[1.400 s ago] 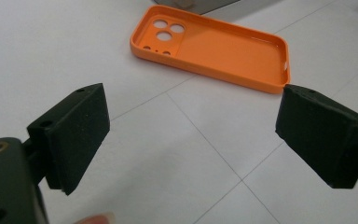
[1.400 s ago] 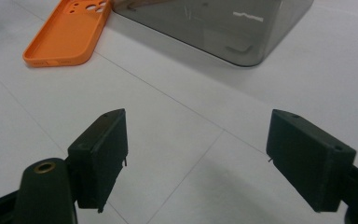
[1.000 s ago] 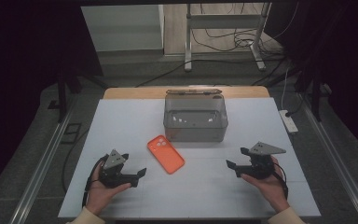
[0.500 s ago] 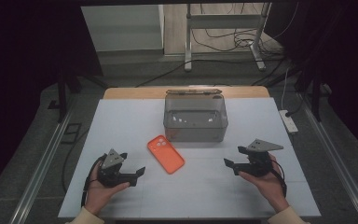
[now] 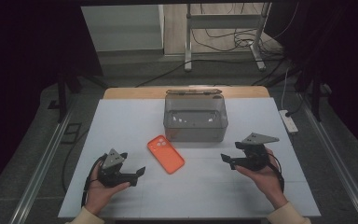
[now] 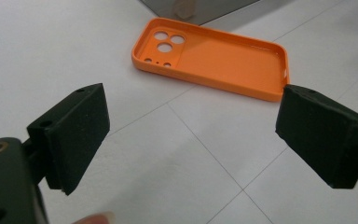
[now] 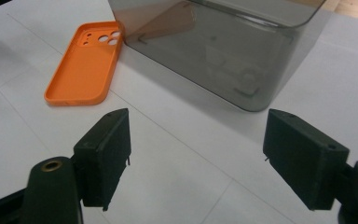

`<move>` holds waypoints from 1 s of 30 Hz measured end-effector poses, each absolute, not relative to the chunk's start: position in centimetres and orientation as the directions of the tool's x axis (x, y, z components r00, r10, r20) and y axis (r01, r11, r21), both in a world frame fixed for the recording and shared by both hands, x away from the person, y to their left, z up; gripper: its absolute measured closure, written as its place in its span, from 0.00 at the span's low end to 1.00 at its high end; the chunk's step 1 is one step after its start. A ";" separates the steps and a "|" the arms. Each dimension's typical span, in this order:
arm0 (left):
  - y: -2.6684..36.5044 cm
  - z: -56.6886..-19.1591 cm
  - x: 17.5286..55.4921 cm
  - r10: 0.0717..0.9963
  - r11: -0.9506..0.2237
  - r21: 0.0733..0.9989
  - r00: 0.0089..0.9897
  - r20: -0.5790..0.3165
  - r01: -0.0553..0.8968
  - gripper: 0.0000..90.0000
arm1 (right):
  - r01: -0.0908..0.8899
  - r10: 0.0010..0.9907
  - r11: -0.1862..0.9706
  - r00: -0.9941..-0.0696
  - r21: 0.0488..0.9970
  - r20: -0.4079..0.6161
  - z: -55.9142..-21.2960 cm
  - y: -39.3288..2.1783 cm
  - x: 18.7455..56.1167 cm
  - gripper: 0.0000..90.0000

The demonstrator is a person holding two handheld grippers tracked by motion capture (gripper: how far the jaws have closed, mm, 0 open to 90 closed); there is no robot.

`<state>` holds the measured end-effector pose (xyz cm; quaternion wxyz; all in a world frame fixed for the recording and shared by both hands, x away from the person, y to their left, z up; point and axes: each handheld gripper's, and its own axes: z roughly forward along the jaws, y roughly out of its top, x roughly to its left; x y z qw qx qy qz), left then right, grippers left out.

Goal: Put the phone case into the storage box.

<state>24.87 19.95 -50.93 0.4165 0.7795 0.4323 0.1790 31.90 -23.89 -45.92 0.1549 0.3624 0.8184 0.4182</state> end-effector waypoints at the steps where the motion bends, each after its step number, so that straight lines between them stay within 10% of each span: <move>1: 19.9 -50.9 24.9 0.823 -0.280 0.804 0.563 -0.080 0.524 0.11 | 0.458 0.721 0.390 -0.691 0.798 0.044 -45.9 -23.7 31.9 0.26; 30: 19.8 -51.1 24.9 0.823 -0.293 0.800 0.564 -0.067 0.523 0.11 | 0.480 0.700 0.496 -0.714 0.724 -0.006 -43.7 -19.3 32.8 0.27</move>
